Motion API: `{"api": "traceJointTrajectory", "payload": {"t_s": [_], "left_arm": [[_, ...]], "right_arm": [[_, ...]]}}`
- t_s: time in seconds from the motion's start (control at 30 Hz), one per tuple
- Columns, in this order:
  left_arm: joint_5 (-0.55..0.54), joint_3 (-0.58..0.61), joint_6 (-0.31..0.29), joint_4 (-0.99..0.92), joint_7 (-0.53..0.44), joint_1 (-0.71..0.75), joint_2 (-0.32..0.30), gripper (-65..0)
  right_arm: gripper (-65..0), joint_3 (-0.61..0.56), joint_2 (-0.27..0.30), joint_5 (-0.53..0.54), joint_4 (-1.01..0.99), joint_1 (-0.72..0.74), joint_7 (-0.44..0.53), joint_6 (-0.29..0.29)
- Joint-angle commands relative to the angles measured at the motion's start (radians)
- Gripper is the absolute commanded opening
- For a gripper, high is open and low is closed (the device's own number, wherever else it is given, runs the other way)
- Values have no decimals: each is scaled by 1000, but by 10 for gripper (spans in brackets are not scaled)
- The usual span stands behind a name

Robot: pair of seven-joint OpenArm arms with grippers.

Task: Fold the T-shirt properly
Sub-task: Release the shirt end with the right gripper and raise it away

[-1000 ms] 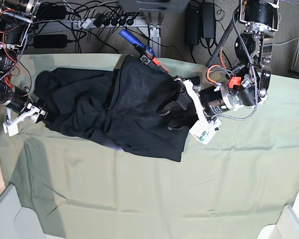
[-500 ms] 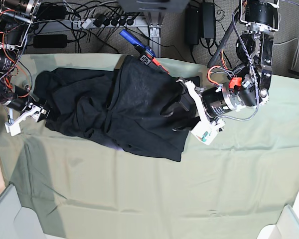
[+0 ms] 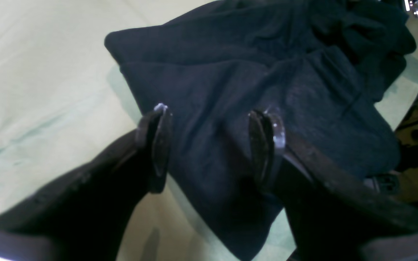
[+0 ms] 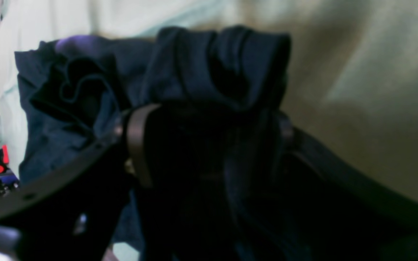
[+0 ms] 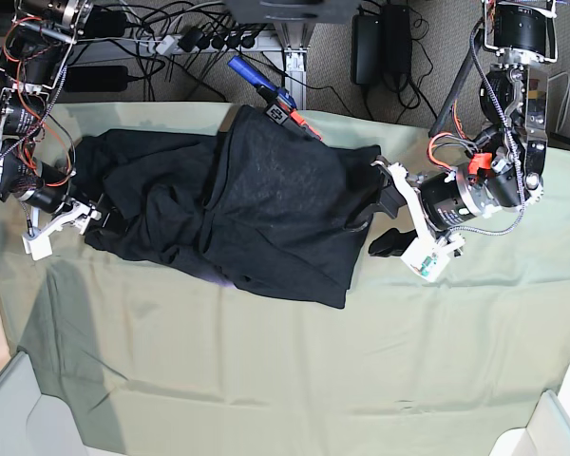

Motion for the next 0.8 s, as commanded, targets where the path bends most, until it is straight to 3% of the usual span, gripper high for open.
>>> {"api": "traceJointTrajectory", "payload": {"t_s": [0.0,0.2,0.23,0.4,0.43,0.77], "left_arm": [[-13,-11,-20,14,-23,-16,-8,-280],[-14,-22,-20,2,-29,-16,-8,-280],[-14,-22,-20,2,-29,-16,-8,-280],[-14,-22,-20,2,-30,-16,-8,-280],[-14,-22,-20,2,-30,-16,-8,-280],[-3,-24,-20,2,-30,-16,-9,-280]], "right_arm": [[-260,-3,6,-15,3,4,-37,77],[-261,-3,6,-15,4,4,-36,77],[-288,-3,6,-15,4,4,-36,77],[-632,-2,6,-16,4,5,-36,77],[-650,-2,6,-16,4,5,-36,77],[-650,3,19,0,11,5,-31,77]]}}
